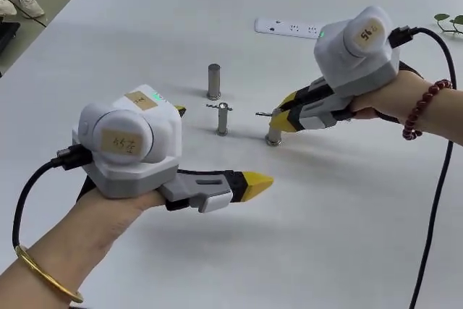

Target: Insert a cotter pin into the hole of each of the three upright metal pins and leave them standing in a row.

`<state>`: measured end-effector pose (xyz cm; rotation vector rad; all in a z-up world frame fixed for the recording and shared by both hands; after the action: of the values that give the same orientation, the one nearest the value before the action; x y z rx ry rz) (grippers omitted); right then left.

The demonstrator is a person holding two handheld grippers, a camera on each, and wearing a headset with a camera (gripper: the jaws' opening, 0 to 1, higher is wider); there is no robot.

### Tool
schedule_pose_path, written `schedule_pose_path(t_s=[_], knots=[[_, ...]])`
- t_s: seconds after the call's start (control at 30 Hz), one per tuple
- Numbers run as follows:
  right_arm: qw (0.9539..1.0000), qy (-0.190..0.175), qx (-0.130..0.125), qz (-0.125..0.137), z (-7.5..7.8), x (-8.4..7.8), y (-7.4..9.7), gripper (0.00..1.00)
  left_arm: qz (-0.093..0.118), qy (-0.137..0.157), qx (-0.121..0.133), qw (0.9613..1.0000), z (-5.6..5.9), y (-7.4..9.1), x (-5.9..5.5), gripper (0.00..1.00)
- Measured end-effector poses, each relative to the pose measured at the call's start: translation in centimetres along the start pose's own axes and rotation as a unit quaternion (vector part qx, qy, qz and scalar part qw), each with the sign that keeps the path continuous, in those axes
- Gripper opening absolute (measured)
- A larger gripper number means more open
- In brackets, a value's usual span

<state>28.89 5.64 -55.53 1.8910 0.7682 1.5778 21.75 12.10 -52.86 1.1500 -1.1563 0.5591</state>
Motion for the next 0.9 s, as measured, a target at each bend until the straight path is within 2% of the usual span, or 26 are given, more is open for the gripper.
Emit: schedule_pose_path(t_s=[0.4, 0.7, 0.9], knots=[[0.9999, 0.007, 0.008, -0.005, 0.22, -0.11, 0.06, 0.08, -0.001, -0.008, -0.010, 0.9999, 0.55, -0.08, -0.08, 0.99], [0.9997, 0.017, 0.012, -0.008, 0.20, -0.10, 0.07, 0.09, -0.002, -0.005, -0.010, 0.9999, 0.44, -0.10, -0.13, 0.98], [0.9997, 0.019, 0.005, -0.014, 0.17, -0.25, -0.11, 0.09, -0.002, -0.006, -0.014, 0.9999, 0.58, -0.07, -0.14, 0.98]])
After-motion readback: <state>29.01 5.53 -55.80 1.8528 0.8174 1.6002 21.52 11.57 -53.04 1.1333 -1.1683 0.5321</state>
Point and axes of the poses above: the centre of the closed fingertips' face, and the gripper's own axes: y roughly backward along the fingers, z roughly to its right, x roughly out of its top, the point moved 1 cm from there along y, roughly backward along the fingers, and after that the axes turned 13 degrees about x, right-handed, at the moved point
